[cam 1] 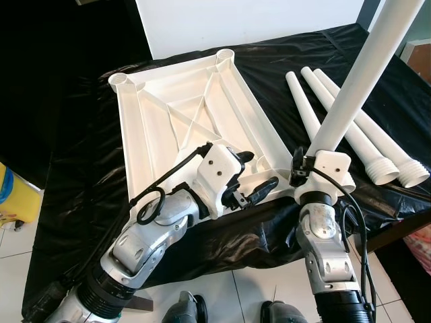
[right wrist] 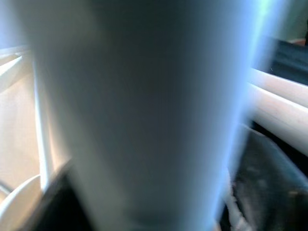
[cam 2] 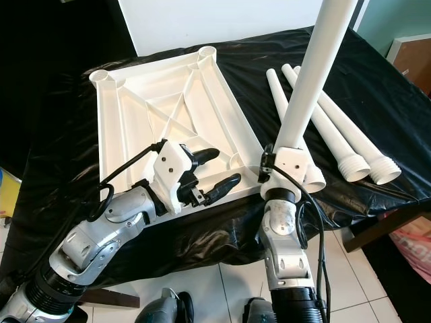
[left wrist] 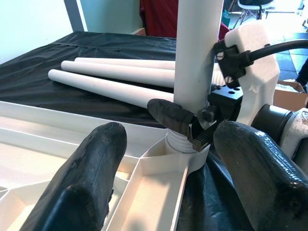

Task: Building children table

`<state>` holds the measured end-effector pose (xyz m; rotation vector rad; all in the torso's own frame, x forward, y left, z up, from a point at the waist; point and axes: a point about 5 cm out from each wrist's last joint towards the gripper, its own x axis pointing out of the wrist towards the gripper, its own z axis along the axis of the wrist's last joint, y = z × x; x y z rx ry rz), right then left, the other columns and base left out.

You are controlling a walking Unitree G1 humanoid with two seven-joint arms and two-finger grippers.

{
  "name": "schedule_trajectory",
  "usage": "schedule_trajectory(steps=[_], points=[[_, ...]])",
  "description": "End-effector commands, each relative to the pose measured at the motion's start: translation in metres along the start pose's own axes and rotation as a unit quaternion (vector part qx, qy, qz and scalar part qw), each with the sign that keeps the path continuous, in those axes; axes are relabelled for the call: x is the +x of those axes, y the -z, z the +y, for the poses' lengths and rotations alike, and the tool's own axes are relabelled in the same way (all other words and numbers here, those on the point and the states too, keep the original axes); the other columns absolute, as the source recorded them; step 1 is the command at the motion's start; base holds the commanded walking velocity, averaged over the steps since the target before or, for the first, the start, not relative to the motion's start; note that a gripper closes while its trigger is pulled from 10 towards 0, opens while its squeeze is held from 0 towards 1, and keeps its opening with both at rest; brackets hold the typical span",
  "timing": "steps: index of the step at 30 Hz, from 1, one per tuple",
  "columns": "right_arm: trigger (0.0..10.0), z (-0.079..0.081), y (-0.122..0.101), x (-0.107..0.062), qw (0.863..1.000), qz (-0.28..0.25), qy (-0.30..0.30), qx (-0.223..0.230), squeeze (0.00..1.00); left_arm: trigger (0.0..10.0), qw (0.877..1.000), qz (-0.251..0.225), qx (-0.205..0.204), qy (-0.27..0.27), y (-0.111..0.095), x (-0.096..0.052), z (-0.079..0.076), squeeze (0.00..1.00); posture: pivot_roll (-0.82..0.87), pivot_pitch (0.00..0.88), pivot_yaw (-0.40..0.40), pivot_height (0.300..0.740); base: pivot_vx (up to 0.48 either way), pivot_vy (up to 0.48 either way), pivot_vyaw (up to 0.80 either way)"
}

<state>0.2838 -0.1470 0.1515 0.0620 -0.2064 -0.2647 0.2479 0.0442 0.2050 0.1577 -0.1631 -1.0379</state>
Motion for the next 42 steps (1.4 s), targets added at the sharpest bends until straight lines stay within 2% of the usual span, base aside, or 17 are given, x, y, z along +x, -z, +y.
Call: schedule_trajectory(steps=[1, 4, 7, 8, 11, 13, 16, 17, 19, 22, 29, 30, 31, 32, 34, 35, 42], points=[[10.0, -0.001, 0.001, -0.002, 1.0, -0.006, -0.018, 0.016, 1.0, 10.0, 0.997, -0.009, 0.003, 0.076, -0.003, 0.0, -0.008, 0.0, -0.07, 0.127, 0.058, 0.74, 0.0, 0.0, 0.0], [10.0, -0.005, -0.007, 0.001, 0.996, -0.031, -0.083, 0.016, 1.0, 10.0, 0.997, -0.012, 0.001, 0.08, -0.003, 0.001, -0.009, 0.0, -0.07, 0.127, 0.058, 0.74, 0.0, 0.0, 0.0], [10.0, -0.008, -0.008, 0.004, 0.993, -0.031, -0.112, 0.016, 1.0, 10.0, 0.996, -0.013, 0.0, 0.083, -0.003, 0.002, -0.01, 0.0, -0.08, 0.126, 0.059, 0.74, 0.0, 0.0, 0.0], [10.0, -0.012, -0.008, 0.006, 0.99, -0.023, -0.139, 0.014, 0.0, 10.0, 0.996, -0.012, 0.0, 0.086, -0.003, 0.002, -0.011, 0.0, -0.08, 0.127, 0.06, 0.74, 0.0, 0.0, 0.0], [10.0, -0.016, -0.008, 0.008, 0.986, -0.018, -0.167, 0.01, 0.0, 10.0, 0.996, -0.012, 0.0, 0.088, -0.003, 0.003, -0.011, 0.0, -0.08, 0.128, 0.06, 0.74, 0.0, 0.0, 0.0], [10.0, -0.019, -0.008, 0.01, 0.973, -0.008, -0.232, -0.008, 0.0, 10.0, 0.996, -0.012, -0.004, 0.09, -0.002, 0.004, -0.012, 0.0, -0.09, 0.129, 0.062, 0.74, 0.0, 0.0, 0.0], [10.0, -0.02, -0.007, 0.011, 0.965, -0.005, -0.261, -0.015, 0.0, 10.0, 0.996, -0.011, -0.004, 0.091, -0.001, 0.004, -0.012, 0.0, -0.09, 0.129, 0.065, 0.74, 0.0, 0.0, 0.0], [10.0, -0.021, -0.007, 0.013, 0.957, -0.004, -0.289, -0.026, 0.0, 10.0, 0.996, -0.008, -0.009, 0.093, 0.0, 0.005, -0.013, 0.0, -0.1, 0.129, 0.066, 0.74, 0.0, 0.0, 0.0], [10.0, -0.021, -0.007, 0.013, 0.957, -0.004, -0.289, -0.026, 0.0, 10.0, 0.996, -0.008, -0.009, 0.093, 0.0, 0.005, -0.013, 0.0, -0.1, 0.129, 0.066, 0.74, 0.0, 0.0, 0.0], [10.0, -0.025, -0.005, 0.019, 0.938, 0.009, -0.343, -0.046, 0.0, 10.0, 0.995, -0.002, -0.018, 0.101, 0.005, 0.006, -0.017, 0.0, -0.1, 0.127, 0.067, 0.74, 0.0, 0.0, 0.0], [10.0, -0.032, -0.001, 0.028, 0.918, 0.028, -0.387, -0.076, 0.0, 10.0, 0.994, 0.007, -0.037, 0.105, 0.013, 0.008, -0.023, 0.0, -0.09, 0.123, 0.063, 0.74, 0.0, 0.0, 0.0], [4.8, -0.034, 0.0, 0.03, 0.915, 0.033, -0.394, -0.081, 0.0, 10.0, 0.994, 0.01, -0.039, 0.103, 0.015, 0.009, -0.023, 0.0, -0.09, 0.123, 0.063, 0.74, 0.0, 0.0, 0.0], [4.1, -0.036, 0.001, 0.032, 0.913, 0.037, -0.397, -0.083, 0.0, 10.0, 0.994, 0.011, -0.04, 0.1, 0.017, 0.009, -0.023, 0.0, -0.09, 0.123, 0.063, 0.74, 0.0, 0.0, 0.0], [1.0, -0.037, 0.002, 0.033, 0.913, 0.04, -0.398, -0.086, 0.0, 10.0, 0.994, 0.013, -0.041, 0.097, 0.018, 0.009, -0.023, 0.0, -0.09, 0.124, 0.061, 0.74, 0.0, 0.0, 0.0], [1.0, -0.037, 0.002, 0.033, 0.913, 0.04, -0.398, -0.086, 0.0, 10.0, 0.994, 0.013, -0.041, 0.097, 0.018, 0.009, -0.023, 0.0, -0.09, 0.124, 0.061, 0.74, 0.0, 0.0, 0.0], [0.0, -0.039, 0.003, 0.034, 0.913, 0.043, -0.397, -0.089, 0.0, 10.0, 0.995, 0.015, -0.04, 0.095, 0.02, 0.009, -0.023, 0.0, -0.09, 0.124, 0.062, 0.74, 0.0, 0.0, 0.0], [0.0, -0.046, 0.014, 0.033, 0.913, 0.064, -0.394, -0.088, 0.0, 10.0, 0.995, 0.018, -0.037, 0.089, 0.021, 0.008, -0.02, 0.0, -0.09, 0.123, 0.066, 0.74, 0.0, 0.0, 0.0]])
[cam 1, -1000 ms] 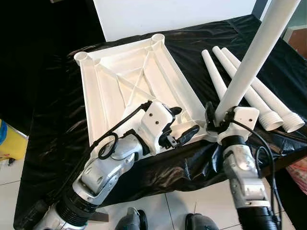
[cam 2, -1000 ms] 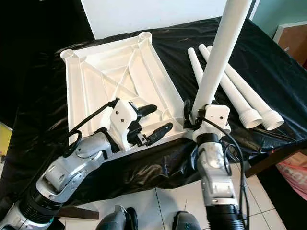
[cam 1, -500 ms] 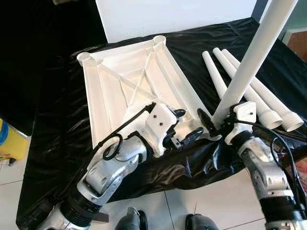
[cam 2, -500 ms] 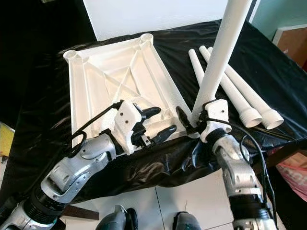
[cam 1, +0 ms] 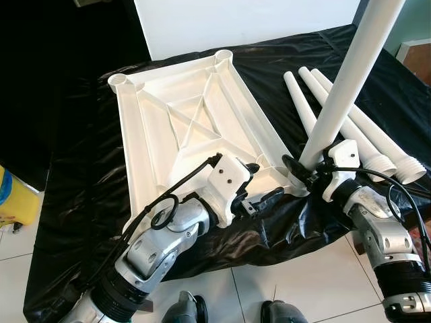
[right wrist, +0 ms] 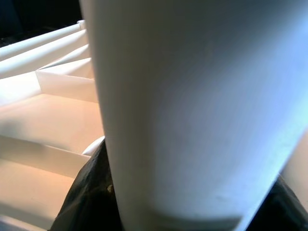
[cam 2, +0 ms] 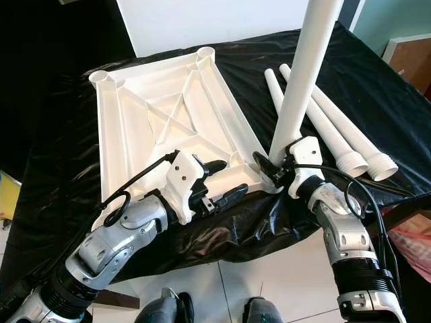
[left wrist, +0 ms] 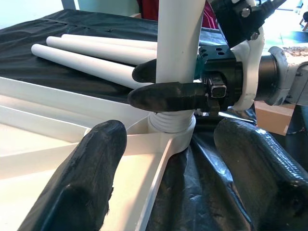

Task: Building children table

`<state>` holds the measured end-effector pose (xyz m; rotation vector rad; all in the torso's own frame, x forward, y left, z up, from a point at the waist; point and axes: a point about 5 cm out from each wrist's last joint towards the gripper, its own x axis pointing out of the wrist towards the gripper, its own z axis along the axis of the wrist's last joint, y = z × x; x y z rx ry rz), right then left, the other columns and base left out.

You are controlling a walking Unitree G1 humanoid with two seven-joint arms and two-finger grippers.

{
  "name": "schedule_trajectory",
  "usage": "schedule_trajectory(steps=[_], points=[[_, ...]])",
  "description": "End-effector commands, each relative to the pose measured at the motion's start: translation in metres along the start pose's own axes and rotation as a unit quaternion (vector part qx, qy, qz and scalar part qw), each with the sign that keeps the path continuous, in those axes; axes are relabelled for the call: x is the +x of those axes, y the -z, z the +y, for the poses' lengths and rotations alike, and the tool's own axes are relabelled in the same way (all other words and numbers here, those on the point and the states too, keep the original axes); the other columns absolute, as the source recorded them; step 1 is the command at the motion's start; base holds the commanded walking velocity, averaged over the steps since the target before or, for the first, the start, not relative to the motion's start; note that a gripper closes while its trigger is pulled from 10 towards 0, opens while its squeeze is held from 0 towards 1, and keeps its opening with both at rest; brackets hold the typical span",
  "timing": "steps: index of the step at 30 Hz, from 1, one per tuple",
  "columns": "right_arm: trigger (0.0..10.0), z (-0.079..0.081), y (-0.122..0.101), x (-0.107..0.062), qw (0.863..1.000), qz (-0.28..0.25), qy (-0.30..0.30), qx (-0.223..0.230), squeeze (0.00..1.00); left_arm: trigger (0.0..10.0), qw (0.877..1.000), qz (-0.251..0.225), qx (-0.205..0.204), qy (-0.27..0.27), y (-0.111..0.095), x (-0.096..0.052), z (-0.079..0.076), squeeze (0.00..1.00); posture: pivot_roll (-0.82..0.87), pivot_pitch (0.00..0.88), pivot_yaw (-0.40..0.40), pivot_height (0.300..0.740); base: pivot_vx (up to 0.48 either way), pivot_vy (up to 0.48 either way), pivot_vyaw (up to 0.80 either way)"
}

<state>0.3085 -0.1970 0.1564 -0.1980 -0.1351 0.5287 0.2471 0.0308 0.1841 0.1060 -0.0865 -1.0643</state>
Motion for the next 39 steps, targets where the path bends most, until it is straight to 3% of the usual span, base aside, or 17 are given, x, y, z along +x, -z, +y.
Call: schedule_trajectory(steps=[1, 3, 4, 9, 16, 17, 18, 24, 30, 39], points=[[0.0, 0.003, 0.016, -0.005, 0.999, 0.032, -0.002, 0.016, 0.0, 10.0, 0.997, 0.003, 0.004, 0.076, 0.003, -0.001, -0.009, 0.0, -0.09, 0.123, 0.066, 0.74, 0.0, 0.0, 0.0], [0.0, 0.002, 0.018, -0.006, 0.999, 0.035, 0.0, 0.017, 0.0, 10.0, 0.997, 0.003, 0.004, 0.076, 0.003, -0.001, -0.008, 0.0, -0.09, 0.123, 0.066, 0.74, 0.0, 0.0, 0.0], [10.0, 0.003, 0.02, -0.007, 0.999, 0.038, 0.004, 0.022, 0.0, 10.0, 0.997, 0.003, 0.006, 0.075, 0.003, -0.002, -0.008, 0.0, -0.09, 0.122, 0.069, 0.74, 0.0, 0.0, 0.0], [10.0, 0.006, 0.023, -0.008, 0.999, 0.041, 0.013, 0.032, 0.0, 10.0, 0.997, 0.003, 0.007, 0.075, 0.002, -0.002, -0.006, 0.0, -0.09, 0.122, 0.069, 0.74, 0.0, 0.0, 0.0], [10.0, 0.02, 0.031, -0.008, 0.993, 0.057, 0.089, 0.048, 0.0, 10.0, 0.997, 0.003, 0.01, 0.073, 0.002, -0.004, -0.006, 0.0, -0.09, 0.123, 0.067, 0.74, 0.0, 0.0, 0.0], [10.0, 0.027, 0.035, -0.007, 0.985, 0.069, 0.142, 0.065, 0.0, 10.0, 0.997, 0.004, 0.009, 0.072, 0.003, -0.004, -0.006, 0.0, -0.09, 0.123, 0.064, 0.74, 0.0, 0.0, 0.0], [10.0, 0.029, 0.036, -0.007, 0.982, 0.073, 0.158, 0.075, 0.0, 10.0, 0.997, 0.005, 0.009, 0.072, 0.003, -0.004, -0.006, 0.0, -0.09, 0.123, 0.064, 0.74, 0.0, 0.0, 0.0], [10.0, 0.041, 0.037, -0.005, 0.972, 0.084, 0.202, 0.085, 0.0, 10.0, 0.997, 0.005, 0.009, 0.071, 0.003, -0.005, -0.006, 0.0, -0.08, 0.121, 0.062, 0.74, 0.0, 0.0, 0.0], [10.0, 0.06, 0.04, -0.007, 0.937, 0.103, 0.317, 0.105, 0.0, 10.0, 0.997, 0.006, 0.012, 0.07, 0.003, -0.006, -0.005, 0.0, -0.07, 0.113, 0.058, 0.74, 0.0, 0.0, 0.0], [10.0, 0.075, 0.033, -0.003, 0.929, 0.091, 0.334, 0.129, 0.0, 10.0, 0.998, 0.006, 0.012, 0.067, 0.003, -0.007, -0.004, 0.0, -0.07, 0.105, 0.061, 0.74, 0.0, 0.0, 0.0]])
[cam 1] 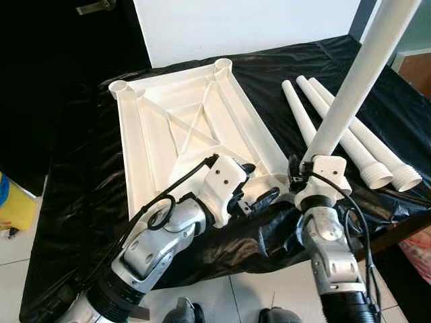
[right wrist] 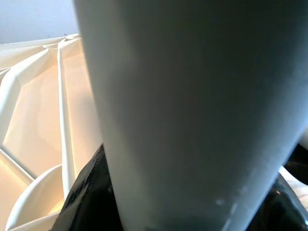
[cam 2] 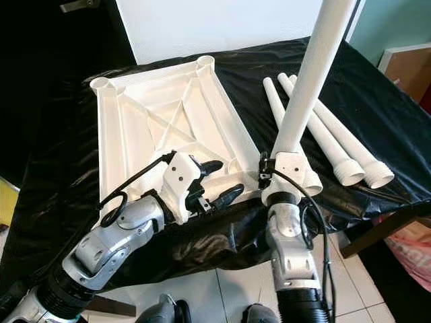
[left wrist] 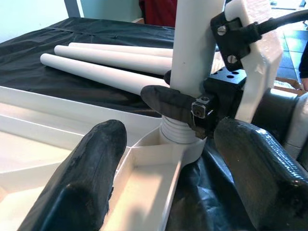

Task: Building children table

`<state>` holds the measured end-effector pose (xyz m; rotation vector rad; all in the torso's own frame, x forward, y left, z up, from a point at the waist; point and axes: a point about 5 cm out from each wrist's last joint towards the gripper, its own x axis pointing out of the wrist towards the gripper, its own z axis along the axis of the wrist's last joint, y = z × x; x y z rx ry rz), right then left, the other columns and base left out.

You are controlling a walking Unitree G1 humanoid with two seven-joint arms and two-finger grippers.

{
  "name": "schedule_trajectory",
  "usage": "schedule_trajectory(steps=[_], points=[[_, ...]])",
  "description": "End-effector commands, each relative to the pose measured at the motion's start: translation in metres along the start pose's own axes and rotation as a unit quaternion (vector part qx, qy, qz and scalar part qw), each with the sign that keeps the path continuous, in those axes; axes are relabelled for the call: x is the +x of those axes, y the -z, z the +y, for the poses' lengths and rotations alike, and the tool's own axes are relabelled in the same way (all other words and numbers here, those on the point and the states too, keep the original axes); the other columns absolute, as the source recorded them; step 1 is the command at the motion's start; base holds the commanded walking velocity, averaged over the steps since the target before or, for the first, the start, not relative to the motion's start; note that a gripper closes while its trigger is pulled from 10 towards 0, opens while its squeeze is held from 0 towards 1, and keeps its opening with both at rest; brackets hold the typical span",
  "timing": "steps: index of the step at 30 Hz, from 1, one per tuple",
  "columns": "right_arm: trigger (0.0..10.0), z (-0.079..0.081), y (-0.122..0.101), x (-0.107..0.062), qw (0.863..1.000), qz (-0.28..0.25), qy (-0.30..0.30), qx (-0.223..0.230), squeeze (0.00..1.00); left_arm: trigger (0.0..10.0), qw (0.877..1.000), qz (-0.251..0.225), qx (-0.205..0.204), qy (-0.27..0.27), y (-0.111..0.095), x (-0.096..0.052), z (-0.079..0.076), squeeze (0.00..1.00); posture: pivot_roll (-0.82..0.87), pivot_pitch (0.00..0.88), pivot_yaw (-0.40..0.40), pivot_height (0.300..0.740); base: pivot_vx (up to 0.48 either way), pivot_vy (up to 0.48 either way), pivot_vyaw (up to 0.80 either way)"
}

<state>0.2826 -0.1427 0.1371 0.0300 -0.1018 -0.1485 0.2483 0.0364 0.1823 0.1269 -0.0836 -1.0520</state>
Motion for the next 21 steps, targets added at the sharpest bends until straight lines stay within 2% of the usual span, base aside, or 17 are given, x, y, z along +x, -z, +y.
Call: schedule_trajectory(steps=[1, 18, 19, 20, 21], points=[[10.0, 0.0, 0.028, -0.01, 0.997, 0.076, 0.008, 0.01, 0.0, 10.0, 0.997, -0.001, 0.005, 0.072, 0.0004, -0.0028, -0.0075, 0.0, -0.07, 0.104, 0.062, 0.74, 0.0, 0.0, 0.0], [10.0, 0.0019, 0.023, -0.0129, 0.997, 0.073, 0.026, 0.012, 0.0, 10.0, 0.997, 0.0, 0.008, 0.075, -0.0006, -0.0038, -0.0065, 0.0, -0.07, 0.103, 0.064, 0.74, 0.0, 0.0, 0.0], [10.0, 0.0024, 0.022, -0.0128, 0.997, 0.07, 0.022, 0.015, 0.77, 10.0, 0.997, 0.0, 0.008, 0.075, -0.0006, -0.0038, -0.0066, 0.0, -0.07, 0.103, 0.064, 0.74, 0.0, 0.0, 0.0], [10.0, 0.0035, 0.0197, -0.0129, 0.998, 0.063, 0.011, 0.021, 1.0, 10.0, 0.997, 0.0, 0.008, 0.075, -0.0006, -0.0037, -0.0066, 0.0, -0.07, 0.103, 0.063, 0.74, 0.0, 0.0, 0.0], [10.0, 0.0035, 0.0197, -0.0129, 0.998, 0.063, 0.011, 0.021, 1.0, 10.0, 0.997, 0.0, 0.008, 0.075, -0.0006, -0.0037, -0.0066, 0.0, -0.07, 0.103, 0.063, 0.74, 0.0, 0.0, 0.0]])
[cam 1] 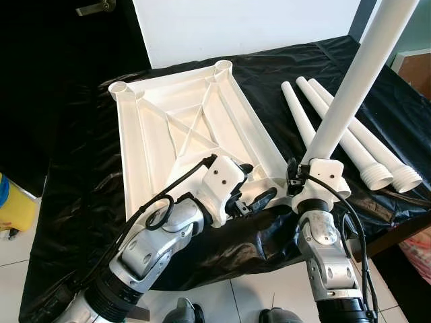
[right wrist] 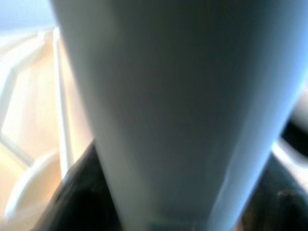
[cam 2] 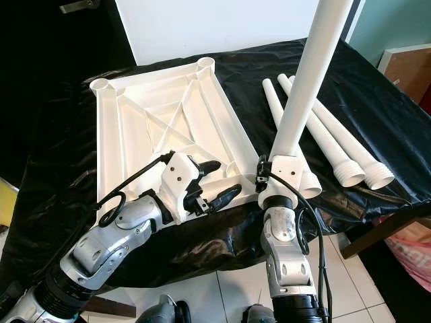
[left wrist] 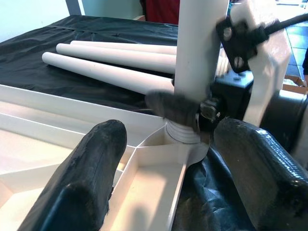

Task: Building children table

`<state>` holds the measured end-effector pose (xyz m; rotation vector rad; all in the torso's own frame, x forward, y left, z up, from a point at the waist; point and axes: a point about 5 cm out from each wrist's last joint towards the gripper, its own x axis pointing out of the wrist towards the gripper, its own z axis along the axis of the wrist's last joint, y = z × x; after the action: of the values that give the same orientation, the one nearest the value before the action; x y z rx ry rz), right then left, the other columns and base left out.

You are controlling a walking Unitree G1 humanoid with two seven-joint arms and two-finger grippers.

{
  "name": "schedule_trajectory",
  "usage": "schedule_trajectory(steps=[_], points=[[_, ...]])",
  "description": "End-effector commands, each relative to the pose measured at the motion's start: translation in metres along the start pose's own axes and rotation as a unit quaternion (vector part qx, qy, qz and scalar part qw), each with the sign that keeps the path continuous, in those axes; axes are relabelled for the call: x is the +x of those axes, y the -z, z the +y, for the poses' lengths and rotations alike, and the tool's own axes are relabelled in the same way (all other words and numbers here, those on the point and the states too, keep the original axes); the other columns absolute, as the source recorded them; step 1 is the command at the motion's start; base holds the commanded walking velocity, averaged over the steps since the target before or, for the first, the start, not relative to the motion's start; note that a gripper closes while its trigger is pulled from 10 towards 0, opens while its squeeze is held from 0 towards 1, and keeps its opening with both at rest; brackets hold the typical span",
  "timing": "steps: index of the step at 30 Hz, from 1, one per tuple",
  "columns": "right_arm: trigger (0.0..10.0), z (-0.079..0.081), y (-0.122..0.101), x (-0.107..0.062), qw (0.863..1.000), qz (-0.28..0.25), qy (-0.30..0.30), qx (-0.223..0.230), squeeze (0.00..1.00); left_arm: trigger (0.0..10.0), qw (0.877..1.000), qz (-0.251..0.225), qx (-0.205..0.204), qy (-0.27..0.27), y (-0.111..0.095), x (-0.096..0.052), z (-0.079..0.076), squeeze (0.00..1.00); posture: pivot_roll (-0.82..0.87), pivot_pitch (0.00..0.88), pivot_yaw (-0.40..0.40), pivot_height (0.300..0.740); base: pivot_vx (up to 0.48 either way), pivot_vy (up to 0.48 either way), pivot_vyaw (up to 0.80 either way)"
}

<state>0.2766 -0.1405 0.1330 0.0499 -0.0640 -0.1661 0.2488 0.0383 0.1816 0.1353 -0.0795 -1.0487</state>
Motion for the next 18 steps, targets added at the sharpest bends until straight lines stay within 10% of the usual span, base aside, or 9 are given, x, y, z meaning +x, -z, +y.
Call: schedule_trajectory(steps=[1, 14, 15, 18], points=[[10.0, 0.002, 0.014, -0.006, 0.999, 0.036, -0.005, 0.015, 1.0, 10.0, 0.997, -0.004, 0.006, 0.076, -0.002, -0.002, -0.008, 0.0, -0.07, 0.104, 0.064, 0.74, 0.0, 0.0, 0.0], [10.0, -0.015, 0.001, 0.003, 0.995, 0.004, -0.098, -0.011, 1.0, 10.0, 0.997, -0.005, 0.005, 0.074, -0.001, -0.001, -0.008, 0.0, -0.08, 0.117, 0.063, 0.74, 0.0, 0.0, 0.0], [10.0, -0.018, -0.002, 0.006, 0.993, -0.002, -0.12, -0.016, 0.0, 10.0, 0.997, -0.004, 0.005, 0.074, -0.001, -0.001, -0.008, 0.0, -0.08, 0.12, 0.063, 0.74, 0.0, 0.0, 0.0], [10.0, -0.019, -0.005, 0.008, 0.989, -0.004, -0.143, -0.02, 0.0, 10.0, 0.997, -0.005, 0.004, 0.073, -0.001, -0.001, -0.007, 0.0, -0.08, 0.121, 0.063, 0.74, 0.0, 0.0, 0.0]])
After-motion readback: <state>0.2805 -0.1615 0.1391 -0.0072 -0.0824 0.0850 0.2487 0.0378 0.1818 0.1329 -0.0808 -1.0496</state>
